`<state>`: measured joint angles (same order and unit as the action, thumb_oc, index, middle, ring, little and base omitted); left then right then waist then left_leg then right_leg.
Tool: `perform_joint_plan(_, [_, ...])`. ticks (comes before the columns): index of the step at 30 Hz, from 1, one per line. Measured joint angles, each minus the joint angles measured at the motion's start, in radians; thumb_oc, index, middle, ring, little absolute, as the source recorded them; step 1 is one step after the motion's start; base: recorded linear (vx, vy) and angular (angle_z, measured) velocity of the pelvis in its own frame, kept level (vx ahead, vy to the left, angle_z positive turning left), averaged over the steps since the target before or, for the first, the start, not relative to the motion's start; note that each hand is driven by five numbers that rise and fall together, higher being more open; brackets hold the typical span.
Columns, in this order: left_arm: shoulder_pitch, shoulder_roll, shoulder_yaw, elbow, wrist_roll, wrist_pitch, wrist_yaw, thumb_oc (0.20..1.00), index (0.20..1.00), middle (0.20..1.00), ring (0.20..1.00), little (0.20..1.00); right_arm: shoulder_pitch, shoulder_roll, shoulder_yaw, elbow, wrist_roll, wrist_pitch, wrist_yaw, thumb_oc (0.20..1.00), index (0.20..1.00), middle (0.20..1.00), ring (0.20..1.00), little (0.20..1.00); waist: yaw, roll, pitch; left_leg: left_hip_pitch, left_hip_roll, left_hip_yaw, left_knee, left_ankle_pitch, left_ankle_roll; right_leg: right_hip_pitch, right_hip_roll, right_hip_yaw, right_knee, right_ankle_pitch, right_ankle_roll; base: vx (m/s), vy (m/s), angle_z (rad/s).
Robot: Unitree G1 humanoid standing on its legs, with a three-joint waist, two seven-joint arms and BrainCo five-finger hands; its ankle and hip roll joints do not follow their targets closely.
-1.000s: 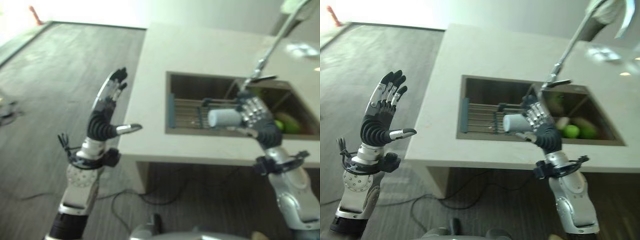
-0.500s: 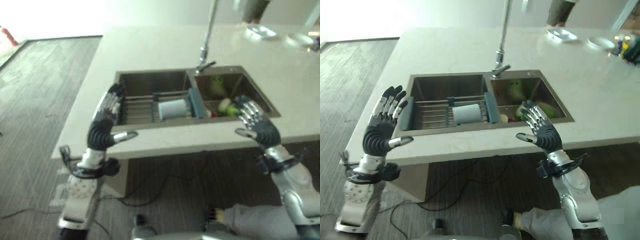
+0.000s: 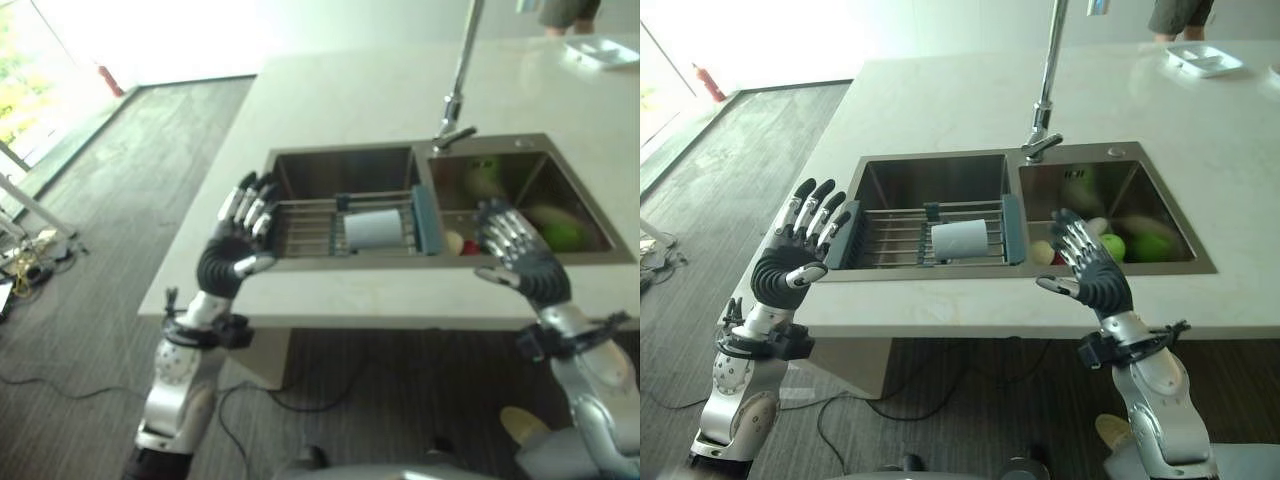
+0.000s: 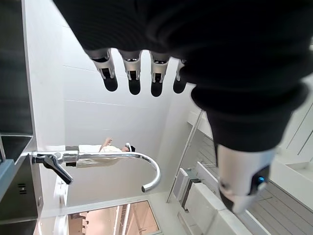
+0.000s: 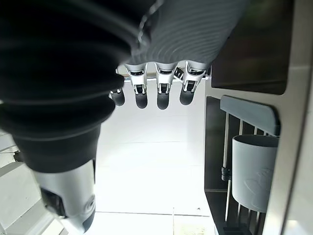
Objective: Place the dishes in the dishwasher.
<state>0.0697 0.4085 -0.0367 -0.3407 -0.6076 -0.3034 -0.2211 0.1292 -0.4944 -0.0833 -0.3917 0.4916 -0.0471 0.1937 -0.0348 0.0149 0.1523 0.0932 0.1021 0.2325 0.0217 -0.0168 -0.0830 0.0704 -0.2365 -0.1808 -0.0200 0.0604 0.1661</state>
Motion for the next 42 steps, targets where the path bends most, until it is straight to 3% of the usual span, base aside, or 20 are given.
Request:
perform_joint_plan(1, [-0.017,0.01,0.001,0.001,0.0,0.002,-0.001,1.0,1.0,1.0,1.0,1.0,0.002,0.03,-0.002,0.0,0.0,0.0,0.004,1.0,1.0,1.0,1.0,1.0,-0.005,-0.042,0.017,-0.038,0.002,-0.009,0.105,-0.036,0.003,0.024,-0.016,0.001,-0.007,0.019,-0.027,0.12,0.375,-0.26])
perform_joint_plan(2, [-0.031,0.019,-0.003,0.0,0.001,0.002,-0.005,1.0,1.0,1.0,1.0,1.0,0.006,0.053,-0.009,-0.004,0.0,0.0,0.007,1.0,1.0,1.0,1.0,1.0,-0.006,-0.068,0.013,-0.063,-0.006,-0.015,0.139,-0.065,0.017,0.03,-0.026,0.003,-0.006,0.025,-0.031,0.08,0.28,-0.4])
perform_joint_plan(3, [-0.07,0.026,-0.004,0.005,0.027,0.001,-0.011,1.0,1.0,1.0,1.0,1.0,-0.014,0.039,-0.012,-0.007,0.0,-0.006,0.008,1.0,1.0,1.0,1.0,1.0,-0.011,-0.059,0.004,-0.06,-0.024,-0.057,-0.002,-0.005,0.044,0.026,-0.01,0.003,-0.004,0.024,-0.03,0.1,0.344,-0.71])
perform_joint_plan(4, [-0.082,0.04,-0.002,0.014,0.043,0.002,-0.01,1.0,1.0,1.0,1.0,1.0,-0.019,0.059,0.004,0.001,-0.001,-0.001,0.011,1.0,1.0,1.0,1.0,1.0,0.009,-0.083,-0.001,-0.035,-0.041,-0.041,-0.009,0.01,0.039,0.031,-0.019,-0.008,-0.005,0.027,-0.034,0.08,0.267,-0.66])
perform_joint_plan(5, [-0.096,0.052,-0.003,0.021,0.051,0.004,-0.01,1.0,1.0,1.0,1.0,1.0,-0.019,0.057,0.014,-0.002,-0.001,0.0,0.016,1.0,1.0,1.0,1.0,1.0,-0.005,-0.098,-0.005,-0.018,-0.057,-0.034,-0.017,0.003,0.051,0.029,-0.035,-0.037,0.011,0.038,-0.038,0.07,0.255,-0.44])
perform_joint_plan(8, [-0.122,0.078,-0.001,0.035,0.08,0.017,-0.01,1.0,1.0,1.0,1.0,1.0,-0.019,0.057,0.026,-0.004,-0.001,0.0,0.027,1.0,1.0,1.0,1.0,1.0,-0.006,-0.096,-0.003,-0.002,-0.069,-0.011,-0.026,-0.004,0.083,-0.026,-0.058,-0.046,0.103,0.087,-0.041,0.06,0.11,-0.11])
perform_joint_plan(10, [-0.113,0.081,0.005,0.037,0.085,0.023,-0.008,1.0,1.0,1.0,1.0,1.0,-0.018,0.056,0.05,-0.003,-0.002,0.0,0.042,1.0,1.0,1.0,1.0,1.0,0.004,-0.087,0.001,0.003,-0.067,-0.007,-0.036,-0.002,0.094,-0.087,-0.061,-0.044,0.188,0.056,-0.016,0.07,-0.063,-0.08])
perform_joint_plan(12, [-0.11,0.103,0.011,0.037,0.114,0.023,0.01,1.0,1.0,1.0,1.0,1.0,-0.023,0.055,0.068,-0.001,-0.003,0.0,0.049,1.0,1.0,1.0,1.0,1.0,0.009,-0.095,-0.006,0.013,-0.071,-0.005,-0.077,0.014,0.094,-0.077,-0.007,-0.024,-0.025,0.056,0.011,0.12,-0.188,0.06])
perform_joint_plan(13, [-0.082,0.129,0.031,0.037,0.122,0.025,0.021,1.0,1.0,1.0,1.0,1.0,-0.015,0.047,0.064,0.008,-0.003,-0.001,0.06,1.0,1.0,1.0,1.0,1.0,-0.003,-0.1,-0.013,0.021,-0.081,-0.012,-0.088,0.01,0.078,-0.073,-0.007,-0.022,-0.076,0.103,0.02,0.15,-0.239,0.18])
perform_joint_plan(14, [-0.043,0.127,0.054,0.034,0.123,0.026,0.025,1.0,1.0,1.0,1.0,1.0,0.01,0.042,0.056,0.01,-0.003,-0.001,0.063,1.0,1.0,1.0,1.0,1.0,-0.01,-0.104,-0.015,0.042,-0.087,-0.017,-0.097,0.011,0.072,-0.046,-0.002,-0.021,-0.076,0.115,0.017,0.09,-0.163,0.14])
perform_joint_plan(15, [0.0,0.107,0.077,0.026,0.129,0.028,0.036,1.0,1.0,1.0,1.0,1.0,0.024,0.036,0.047,0.012,-0.005,-0.001,0.06,1.0,1.0,1.0,1.0,1.0,-0.003,-0.113,-0.022,0.069,-0.093,-0.023,-0.11,0.007,0.057,-0.02,0.002,-0.019,-0.075,0.087,-0.006,0.11,-0.183,0.1])
perform_joint_plan(16, [0.028,0.057,0.067,0.025,0.131,0.036,0.045,1.0,1.0,1.0,1.0,1.0,0.024,0.013,0.032,0.02,-0.013,0.0,0.057,1.0,1.0,1.0,1.0,1.0,-0.005,-0.077,-0.026,0.075,-0.066,-0.03,-0.109,0.011,0.047,-0.006,0.032,-0.019,-0.075,0.083,-0.008,0.1,-0.125,0.0])
perform_joint_plan(19, [0.032,0.036,0.043,0.023,0.158,0.045,0.041,1.0,1.0,1.0,1.0,1.0,-0.02,-0.028,0.024,0.021,-0.02,0.013,0.051,1.0,1.0,1.0,1.0,1.0,-0.001,-0.017,-0.028,0.081,-0.007,-0.03,-0.109,0.017,0.018,-0.005,0.095,-0.024,-0.07,0.068,-0.04,0.09,-0.11,-0.02])
perform_joint_plan(24, [0.028,0.036,0.048,0.004,0.159,0.061,0.04,1.0,1.0,1.0,1.0,1.0,-0.021,-0.033,-0.007,0.021,-0.021,0.021,0.049,1.0,1.0,1.0,1.0,1.0,-0.004,0.003,-0.03,0.079,0.045,-0.035,-0.109,0.025,-0.004,-0.003,0.14,-0.025,-0.07,0.056,-0.066,0.08,-0.084,-0.03])
perform_joint_plan(28, [0.023,0.048,0.051,0.004,0.202,0.063,0.03,1.0,1.0,1.0,1.0,1.0,-0.009,-0.033,-0.013,0.02,-0.021,0.024,0.04,1.0,1.0,1.0,1.0,1.0,-0.013,0.016,-0.031,0.072,0.046,-0.045,-0.116,0.019,-0.01,-0.006,0.139,-0.025,-0.073,0.048,-0.07,0.08,-0.041,0.05])
perform_joint_plan(32, [-0.014,0.101,0.055,0.002,0.305,0.063,0.018,1.0,1.0,1.0,1.0,1.0,-0.005,-0.034,-0.012,0.018,-0.022,0.041,0.037,1.0,1.0,1.0,1.0,1.0,-0.023,0.035,-0.035,0.06,0.044,-0.054,-0.115,0.025,-0.004,-0.017,0.14,-0.024,-0.075,0.048,-0.074,0.04,-0.013,0.04])
perform_joint_plan(35, [-0.081,0.208,0.024,0.013,0.428,0.099,0.012,1.0,1.0,1.0,1.0,1.0,-0.006,-0.054,-0.005,0.019,-0.022,0.042,0.03,1.0,1.0,1.0,1.0,1.0,-0.052,0.051,-0.042,0.067,0.04,-0.05,-0.109,0.032,-0.014,-0.017,0.139,-0.019,-0.071,0.056,-0.074,0.0,0.019,-0.04])
perform_joint_plan(37, [-0.202,0.338,-0.034,0.13,0.538,0.139,0.018,1.0,1.0,1.0,1.0,1.0,-0.042,-0.076,0.007,0.028,-0.022,0.05,0.028,1.0,1.0,1.0,1.0,1.0,-0.071,0.063,-0.046,0.075,0.038,-0.033,-0.109,0.032,-0.013,-0.018,0.138,-0.003,-0.07,0.062,-0.076,0.0,0.042,-0.2])
perform_joint_plan(42, [-0.392,0.383,-0.121,0.351,0.629,0.306,0.023,1.0,1.0,1.0,1.0,1.0,-0.089,-0.106,0.036,0.03,-0.021,0.064,0.032,1.0,1.0,1.0,1.0,1.0,-0.128,0.095,-0.051,0.096,0.035,0.0,-0.111,0.029,-0.012,-0.018,0.139,0.033,-0.075,0.067,-0.072,0.0,0.055,-0.21])
